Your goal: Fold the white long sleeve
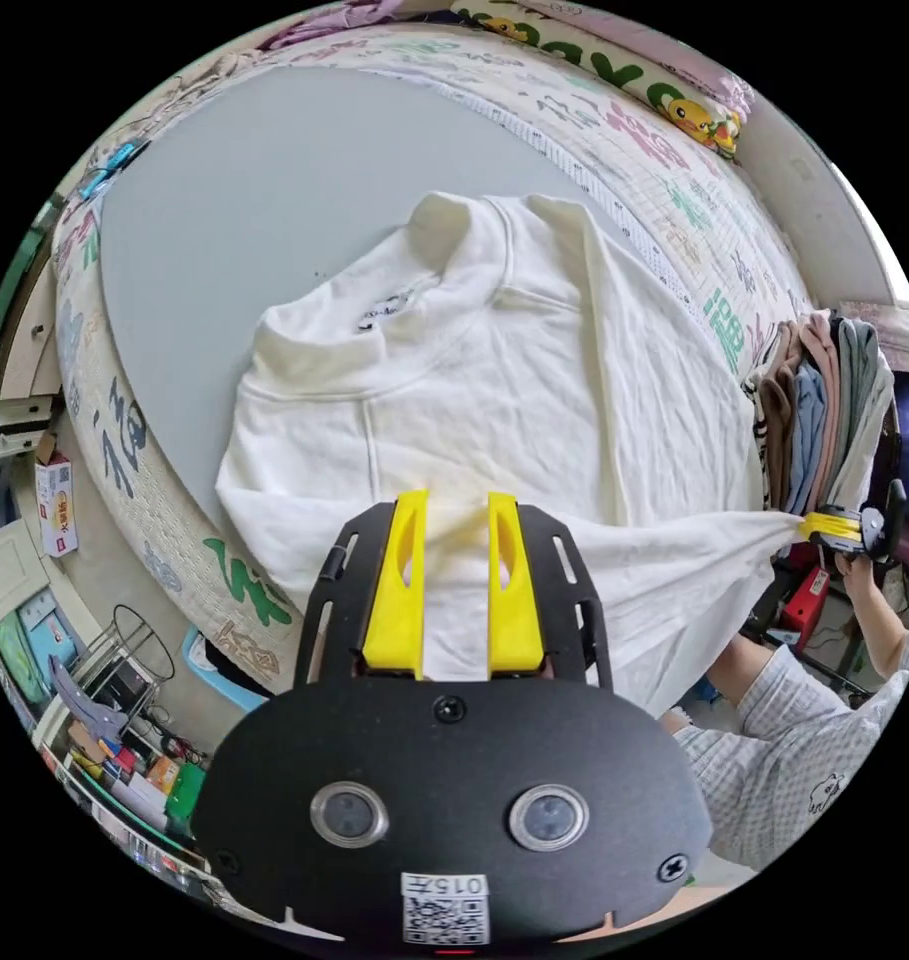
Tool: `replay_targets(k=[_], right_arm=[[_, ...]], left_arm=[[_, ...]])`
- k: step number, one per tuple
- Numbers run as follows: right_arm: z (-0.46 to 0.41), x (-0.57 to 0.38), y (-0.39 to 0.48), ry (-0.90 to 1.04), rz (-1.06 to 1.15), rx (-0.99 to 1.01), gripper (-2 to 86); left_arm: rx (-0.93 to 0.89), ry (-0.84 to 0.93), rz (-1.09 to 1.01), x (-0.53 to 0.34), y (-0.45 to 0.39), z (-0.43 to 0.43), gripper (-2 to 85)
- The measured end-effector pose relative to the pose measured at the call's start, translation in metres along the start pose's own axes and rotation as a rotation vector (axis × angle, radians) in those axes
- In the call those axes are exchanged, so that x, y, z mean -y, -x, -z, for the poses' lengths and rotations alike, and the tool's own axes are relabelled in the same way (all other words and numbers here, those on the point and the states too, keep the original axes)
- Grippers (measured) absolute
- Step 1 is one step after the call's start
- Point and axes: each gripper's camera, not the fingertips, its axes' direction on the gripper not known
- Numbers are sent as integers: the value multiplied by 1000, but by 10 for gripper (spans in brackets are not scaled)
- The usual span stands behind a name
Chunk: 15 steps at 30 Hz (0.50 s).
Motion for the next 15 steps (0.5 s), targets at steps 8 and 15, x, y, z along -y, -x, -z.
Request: replay_targets(k=[8, 15], right_arm=[[25, 3, 26, -50, 7, -8, 4], [-24, 42, 14, 109, -85, -136, 52]], left_arm=[[21, -13, 1, -31, 19, 24, -6], [8, -237, 258, -66, 62, 63, 3]])
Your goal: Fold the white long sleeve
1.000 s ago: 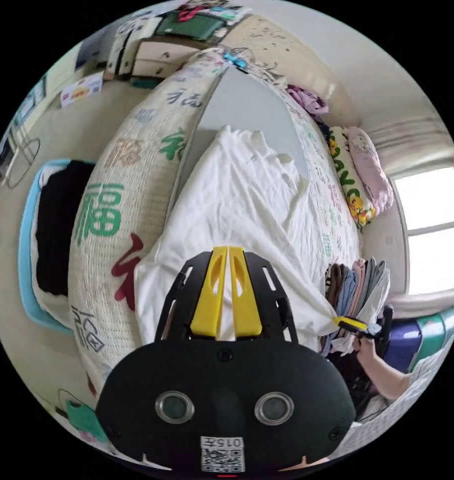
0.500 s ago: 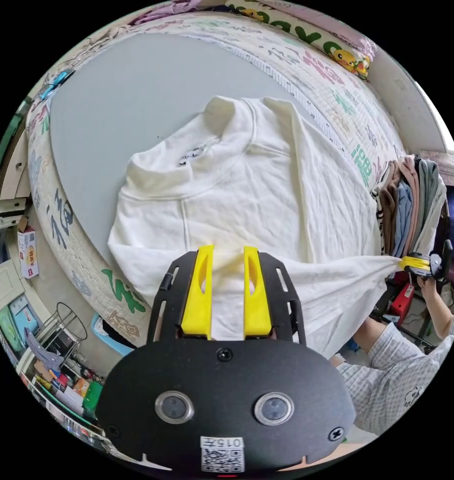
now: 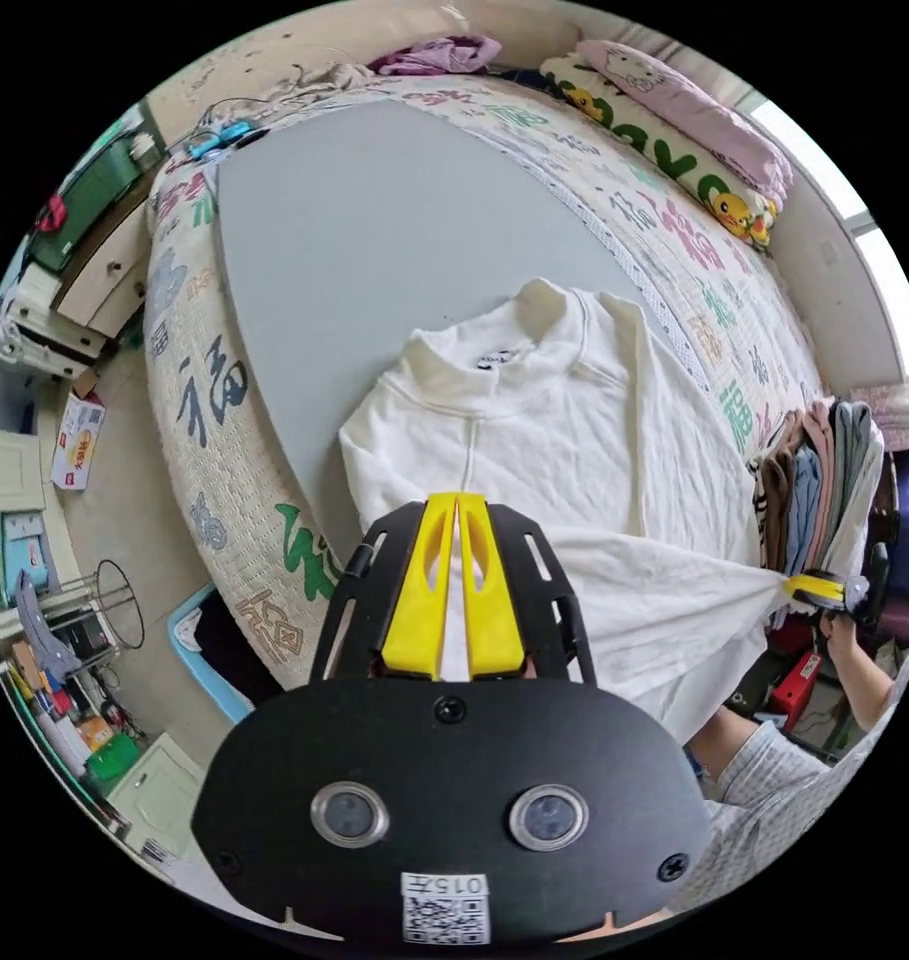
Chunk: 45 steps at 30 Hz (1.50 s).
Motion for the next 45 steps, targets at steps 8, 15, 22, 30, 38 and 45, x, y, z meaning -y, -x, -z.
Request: replay_targets(k=[8, 15, 22, 30, 38, 45], right_arm=[[9, -4, -4, -13, -62, 102, 106], [-14, 25, 3, 52, -145, 183, 94], [42, 34, 50, -85, -44, -9, 63], [94, 215, 188, -257, 469, 205, 85], [36, 372, 343, -23, 664, 199, 109], [-14, 442, 397, 122, 626, 117, 99]], left_arm=[[-145, -44, 108, -103, 39, 39, 83], [-127, 60, 216, -184, 78, 32, 55], [-137, -9, 254, -212, 119, 71, 4], [-389, -231, 580, -313, 159, 118, 60], [-594, -394, 868, -362, 199, 100, 86], [-738, -438, 955, -380, 236, 107, 73]])
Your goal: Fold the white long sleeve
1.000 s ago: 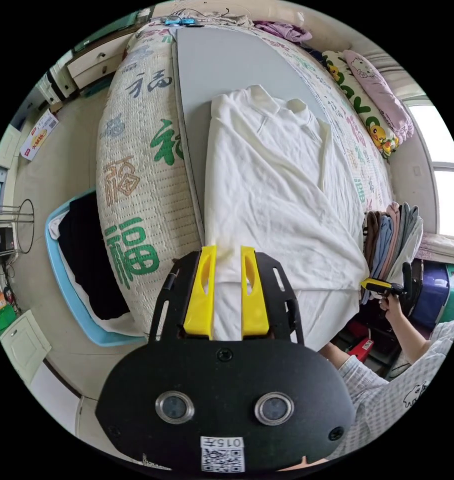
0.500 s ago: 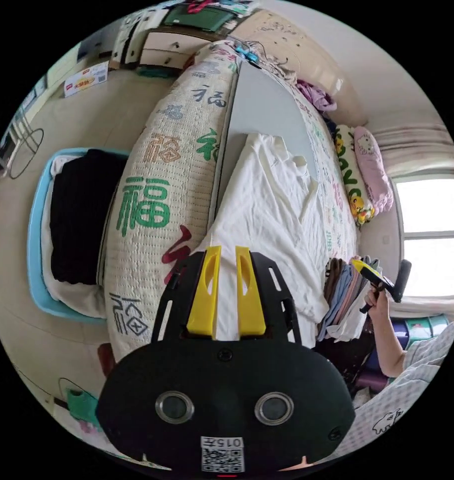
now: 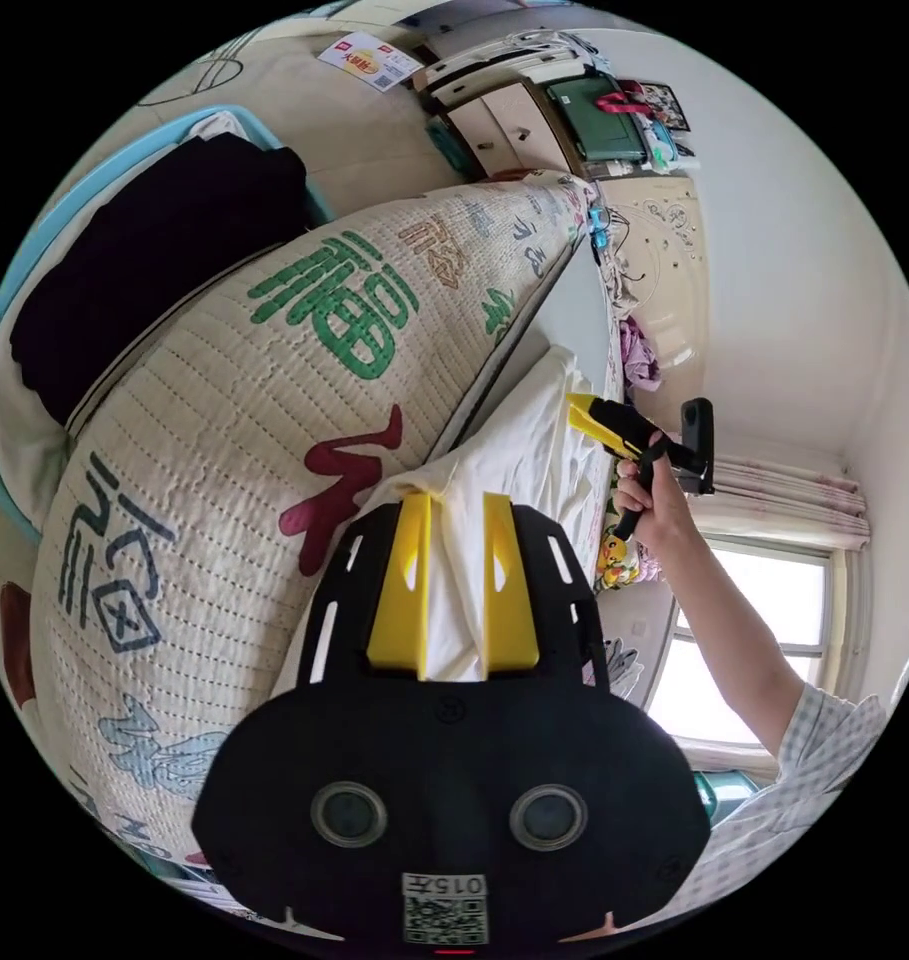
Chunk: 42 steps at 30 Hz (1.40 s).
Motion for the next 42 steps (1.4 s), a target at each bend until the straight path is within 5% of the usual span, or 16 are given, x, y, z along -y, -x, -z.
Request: replay_targets(k=[5, 13, 25, 30, 33, 38, 42], right_arm=[[8, 40, 9, -2, 33, 1, 0], [-11, 109, 32, 74, 84, -72, -8], [-5, 123, 34, -36, 15, -28, -2], [51, 68, 9, -219, 6, 42, 9], [87, 17, -31, -260, -57, -177, 48], [86, -9, -81, -164, -157, -337, 109], [62, -9, -107, -120, -221, -281, 138]], left_arm=[[-89, -35, 8, 5, 13, 28, 7], [-119, -161, 57, 4, 29, 61, -6], [-25, -107, 55, -11, 18, 53, 8], [231, -43, -162, -12, -32, 69, 50], [276, -58, -378, 9, -83, 68, 60], [221, 75, -572, 83, -158, -12, 108], [344, 264, -704, 118, -210, -111, 124]])
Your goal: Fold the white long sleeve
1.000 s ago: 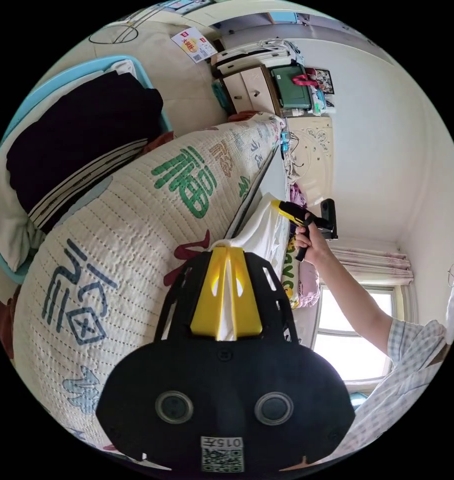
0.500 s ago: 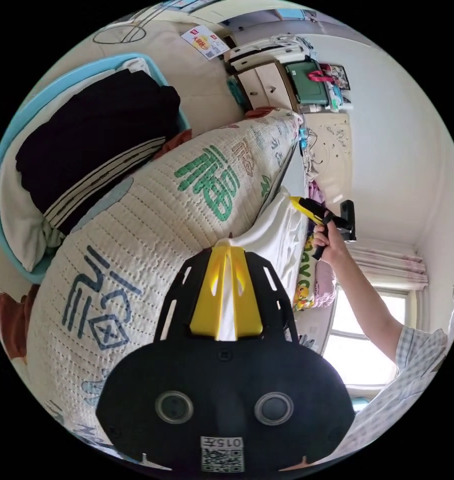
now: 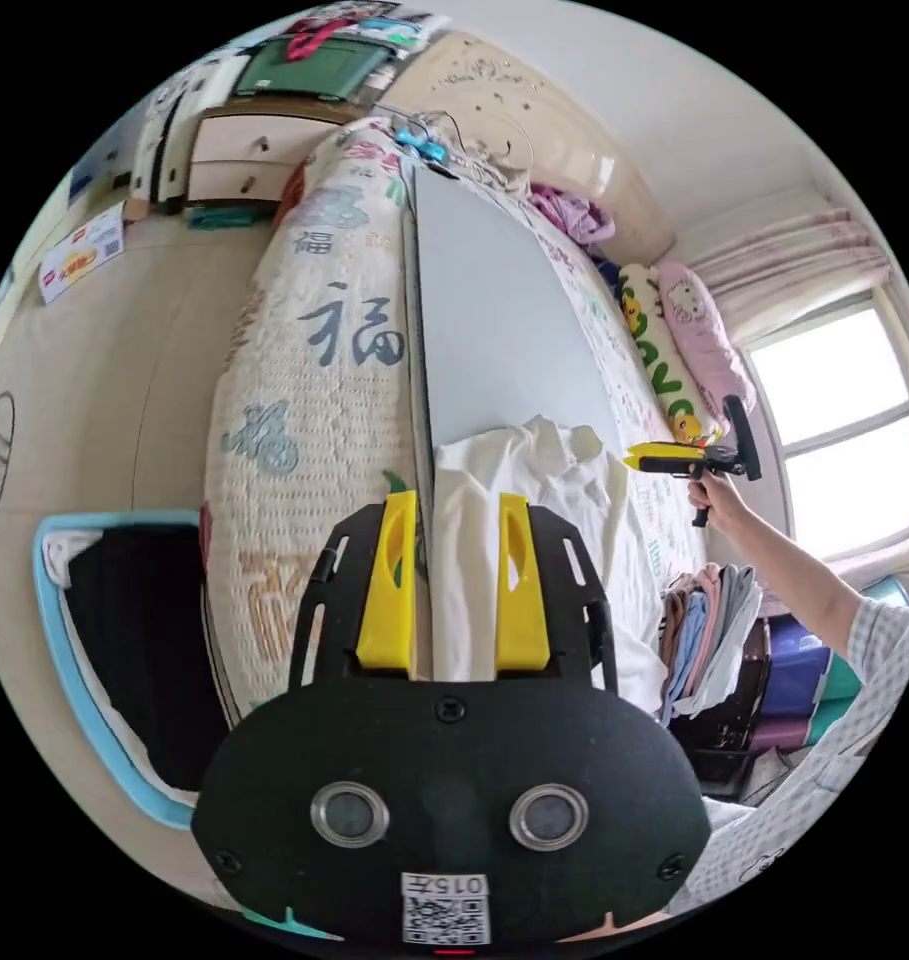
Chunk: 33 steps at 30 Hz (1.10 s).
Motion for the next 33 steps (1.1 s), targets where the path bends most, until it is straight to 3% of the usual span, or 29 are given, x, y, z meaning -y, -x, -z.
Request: replay_targets(k=[4, 8, 16, 27, 33], right_arm=[[-6, -2, -3, -35, -25, 35, 127], [-8, -9, 11, 9, 58, 123, 99], [-1, -44, 21, 20, 59, 126, 13], [118, -120, 38, -257, 1, -3, -3], [183, -191, 51, -375, 72, 24, -3]], left_arm=[[92, 173, -160, 41, -45, -53, 136], [144, 207, -213, 50, -63, -68, 118], [183, 298, -243, 37, -92, -93, 12], [186, -14, -191, 22, -141, 1, -6], [129, -130, -284, -11, -174, 57, -5]])
